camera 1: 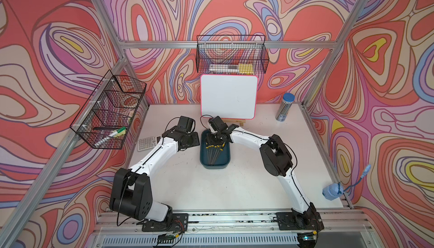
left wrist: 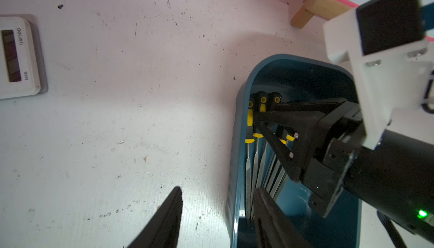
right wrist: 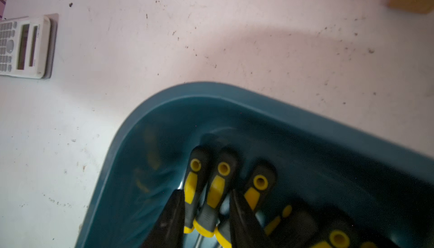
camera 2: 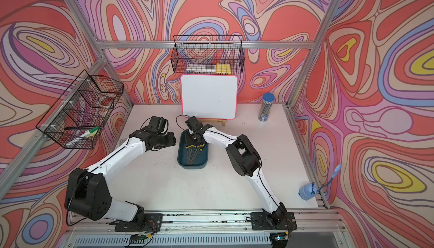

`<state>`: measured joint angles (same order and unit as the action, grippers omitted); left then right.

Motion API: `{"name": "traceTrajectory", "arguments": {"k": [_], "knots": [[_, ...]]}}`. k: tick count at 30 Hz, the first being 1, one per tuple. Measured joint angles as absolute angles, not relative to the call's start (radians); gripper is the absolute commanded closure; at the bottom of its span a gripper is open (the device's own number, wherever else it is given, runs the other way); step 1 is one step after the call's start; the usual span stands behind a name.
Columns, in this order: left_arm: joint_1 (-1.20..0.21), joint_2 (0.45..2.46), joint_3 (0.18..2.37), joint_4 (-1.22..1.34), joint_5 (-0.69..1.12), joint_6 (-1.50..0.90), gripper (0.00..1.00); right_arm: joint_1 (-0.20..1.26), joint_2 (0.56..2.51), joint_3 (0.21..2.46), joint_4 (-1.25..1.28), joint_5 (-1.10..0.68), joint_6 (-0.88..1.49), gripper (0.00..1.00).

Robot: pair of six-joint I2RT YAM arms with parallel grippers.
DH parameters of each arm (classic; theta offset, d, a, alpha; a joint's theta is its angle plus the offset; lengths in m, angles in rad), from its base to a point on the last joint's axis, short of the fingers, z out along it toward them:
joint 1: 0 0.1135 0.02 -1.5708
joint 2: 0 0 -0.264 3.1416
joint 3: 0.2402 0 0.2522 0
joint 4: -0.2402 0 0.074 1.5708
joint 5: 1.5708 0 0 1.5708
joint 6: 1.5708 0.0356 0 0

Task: Take the file tool out of the storage box
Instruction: Pick up the file tool from the storage box.

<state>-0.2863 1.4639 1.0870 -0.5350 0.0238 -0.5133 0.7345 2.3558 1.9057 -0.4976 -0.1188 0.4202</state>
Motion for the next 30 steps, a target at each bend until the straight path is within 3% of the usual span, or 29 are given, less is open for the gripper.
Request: {"name": "traceTrajectory", "arguments": {"k": [30], "knots": [[-0.286, 1.469, 1.068, -0.532, 0.031, -0.513, 0.44, 0.766, 2.426, 1.986, -0.566, 0.035, 0.341, 0.71]]}}
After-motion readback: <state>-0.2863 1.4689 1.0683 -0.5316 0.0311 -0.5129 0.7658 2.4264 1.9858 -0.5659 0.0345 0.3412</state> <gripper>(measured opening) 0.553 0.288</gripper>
